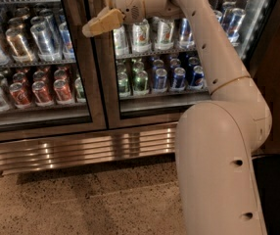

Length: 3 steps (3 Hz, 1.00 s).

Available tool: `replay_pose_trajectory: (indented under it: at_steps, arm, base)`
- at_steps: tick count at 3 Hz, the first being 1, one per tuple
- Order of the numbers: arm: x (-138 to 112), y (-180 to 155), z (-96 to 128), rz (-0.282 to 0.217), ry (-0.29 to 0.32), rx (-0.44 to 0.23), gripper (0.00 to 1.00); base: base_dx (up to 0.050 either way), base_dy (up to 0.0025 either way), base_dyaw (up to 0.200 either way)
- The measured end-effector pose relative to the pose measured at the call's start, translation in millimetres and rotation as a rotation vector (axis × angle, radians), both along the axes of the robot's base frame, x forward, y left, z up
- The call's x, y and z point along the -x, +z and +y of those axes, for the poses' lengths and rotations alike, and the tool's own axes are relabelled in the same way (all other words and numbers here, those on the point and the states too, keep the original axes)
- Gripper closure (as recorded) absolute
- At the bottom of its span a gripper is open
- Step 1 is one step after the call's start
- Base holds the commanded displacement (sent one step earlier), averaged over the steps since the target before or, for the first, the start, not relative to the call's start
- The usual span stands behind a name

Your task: Open right fridge door

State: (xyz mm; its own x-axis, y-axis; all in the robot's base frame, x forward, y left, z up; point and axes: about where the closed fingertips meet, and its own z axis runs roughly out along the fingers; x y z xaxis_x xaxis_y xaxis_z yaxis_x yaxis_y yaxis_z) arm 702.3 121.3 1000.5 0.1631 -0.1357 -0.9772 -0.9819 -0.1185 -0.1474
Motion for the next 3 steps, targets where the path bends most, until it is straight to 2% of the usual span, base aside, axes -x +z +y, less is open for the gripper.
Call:
replay_pose_trajectory:
  at_steps: [1, 2, 3]
  arm:
    - [0.0, 0.0, 0.1, 0.000, 0.000, 0.000, 0.00]
    - [0.0, 0.0, 0.1, 0.000, 0.000, 0.000, 0.19]
    - [0.0, 0.0, 0.1, 0.000, 0.000, 0.000, 0.42]
  base:
    - [0.000, 0.00000, 0.000]
    - [0.000, 0.00000, 0.000]
    - [0.000, 0.00000, 0.000]
